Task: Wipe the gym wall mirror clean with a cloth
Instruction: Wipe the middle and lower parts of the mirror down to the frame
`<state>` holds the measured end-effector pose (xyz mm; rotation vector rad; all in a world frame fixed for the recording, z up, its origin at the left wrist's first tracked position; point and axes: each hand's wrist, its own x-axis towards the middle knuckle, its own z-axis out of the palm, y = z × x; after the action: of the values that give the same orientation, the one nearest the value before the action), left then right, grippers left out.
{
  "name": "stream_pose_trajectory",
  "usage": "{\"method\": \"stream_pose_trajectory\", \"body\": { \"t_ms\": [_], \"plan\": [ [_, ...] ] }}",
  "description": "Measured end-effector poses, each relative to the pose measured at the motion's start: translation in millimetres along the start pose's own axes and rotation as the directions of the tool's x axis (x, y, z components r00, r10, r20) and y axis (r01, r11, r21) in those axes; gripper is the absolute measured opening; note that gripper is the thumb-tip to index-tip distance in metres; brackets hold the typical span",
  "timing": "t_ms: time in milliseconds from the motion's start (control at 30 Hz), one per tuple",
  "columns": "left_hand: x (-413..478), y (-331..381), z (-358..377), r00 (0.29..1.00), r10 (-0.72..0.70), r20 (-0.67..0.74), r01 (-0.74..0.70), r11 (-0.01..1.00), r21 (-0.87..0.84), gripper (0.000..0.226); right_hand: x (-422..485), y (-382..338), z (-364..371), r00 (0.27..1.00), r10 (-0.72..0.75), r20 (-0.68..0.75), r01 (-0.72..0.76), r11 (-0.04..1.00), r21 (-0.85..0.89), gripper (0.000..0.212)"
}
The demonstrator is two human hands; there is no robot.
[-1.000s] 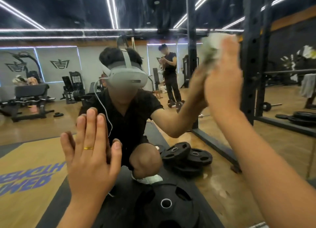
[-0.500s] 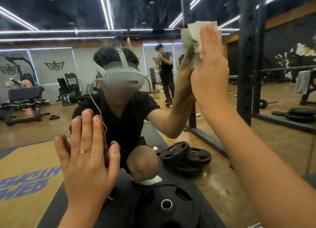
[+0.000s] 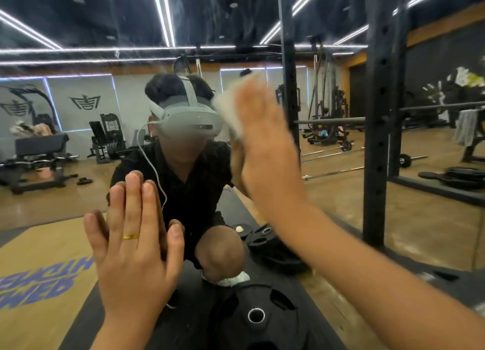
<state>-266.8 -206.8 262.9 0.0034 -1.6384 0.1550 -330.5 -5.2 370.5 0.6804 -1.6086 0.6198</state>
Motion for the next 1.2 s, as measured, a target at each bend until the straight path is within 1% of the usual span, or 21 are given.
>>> {"method": "stream_pose_trajectory", "body": {
  "t_ms": [67,133,200,267,333,367,433,500,533,567,633,700,767,833,900,967,1000,1033,1067,1133,1200],
  "plan": [
    [1,1,0,1.000,-0.005,0.007,0.004,1.000,0.007,0.066,-26,-1,2,0.967,-0.229,0.115,0.233,0.972,-0.026,0.074],
    [2,3,0,1.000,-0.007,0.014,0.007,1.000,0.013,0.066,-17,12,-4,0.941,-0.316,0.122,0.324,0.944,-0.060,0.071],
    [1,2,-1,1.000,-0.005,0.015,0.005,0.999,0.032,0.065,11,14,-5,0.964,-0.259,0.057,0.262,0.964,-0.043,0.066],
    [1,0,-2,1.000,-0.001,0.013,0.001,0.999,0.037,0.065,41,-3,1,0.994,-0.100,-0.038,0.101,0.994,0.040,0.063],
    [0,0,-2,1.000,-0.006,0.015,0.006,1.000,0.026,0.065,47,-30,12,0.993,0.053,-0.108,-0.042,0.995,0.096,0.066],
    [0,0,-3,1.000,-0.015,0.019,0.014,1.000,0.024,0.065,38,-41,19,0.993,0.051,-0.111,-0.041,0.995,0.090,0.068],
    [0,2,-4,1.000,-0.024,0.017,0.024,1.000,0.010,0.065,11,-54,26,0.993,-0.117,0.004,0.117,0.990,0.075,0.067],
    [3,3,-6,1.000,-0.002,0.025,0.003,0.999,-0.036,0.065,1,-40,18,0.940,-0.318,0.119,0.316,0.948,0.038,0.065],
    [4,2,-9,0.999,0.014,0.032,-0.011,0.997,-0.079,0.064,6,-26,9,0.922,-0.360,0.143,0.363,0.932,0.008,0.066],
    [2,-1,-13,0.999,0.021,0.041,-0.015,0.991,-0.131,0.063,11,-13,0,0.925,-0.343,0.165,0.351,0.936,-0.023,0.067],
    [-6,-15,-23,0.999,-0.025,0.038,0.033,0.976,-0.215,0.062,22,9,-20,0.968,-0.187,0.168,0.199,0.979,-0.053,0.058],
    [-17,-38,-29,0.989,-0.147,0.006,0.146,0.972,-0.182,0.066,32,1,-23,0.996,-0.001,0.092,0.005,0.999,-0.038,0.060],
    [-28,-54,-28,0.979,-0.203,-0.015,0.201,0.975,-0.099,0.071,46,-39,0,0.999,0.042,-0.009,-0.042,0.999,-0.015,0.058],
    [-36,-56,-26,0.982,-0.190,-0.007,0.189,0.980,-0.068,0.075,66,-89,26,0.997,-0.074,0.001,0.074,0.997,0.005,0.066],
    [-38,-56,-23,0.985,-0.174,0.010,0.174,0.981,-0.089,0.076,78,-128,35,0.964,-0.235,0.125,0.244,0.968,-0.064,0.079],
    [-41,-56,-23,0.989,-0.149,0.015,0.150,0.983,-0.107,0.075,80,-125,31,0.910,-0.351,0.221,0.382,0.916,-0.119,0.079],
    [-43,-57,-24,0.990,-0.138,0.012,0.139,0.984,-0.113,0.075,79,-109,26,0.903,-0.372,0.214,0.402,0.908,-0.119,0.074],
    [-43,-58,-25,0.992,-0.124,0.012,0.125,0.985,-0.121,0.075,75,-88,19,0.912,-0.358,0.198,0.382,0.919,-0.097,0.068],
    [-43,-60,-26,0.994,-0.108,0.015,0.109,0.986,-0.127,0.075,67,-63,10,0.938,-0.295,0.182,0.313,0.947,-0.077,0.063],
    [-44,-67,-27,0.997,-0.078,0.024,0.080,0.987,-0.141,0.073,46,-17,-16,0.982,-0.080,0.169,0.097,0.991,-0.093,0.061],
    [-48,-72,-28,0.998,-0.060,0.029,0.064,0.986,-0.154,0.070,34,-2,-31,0.988,0.117,0.100,-0.112,0.992,-0.061,0.062]
  ]
}}
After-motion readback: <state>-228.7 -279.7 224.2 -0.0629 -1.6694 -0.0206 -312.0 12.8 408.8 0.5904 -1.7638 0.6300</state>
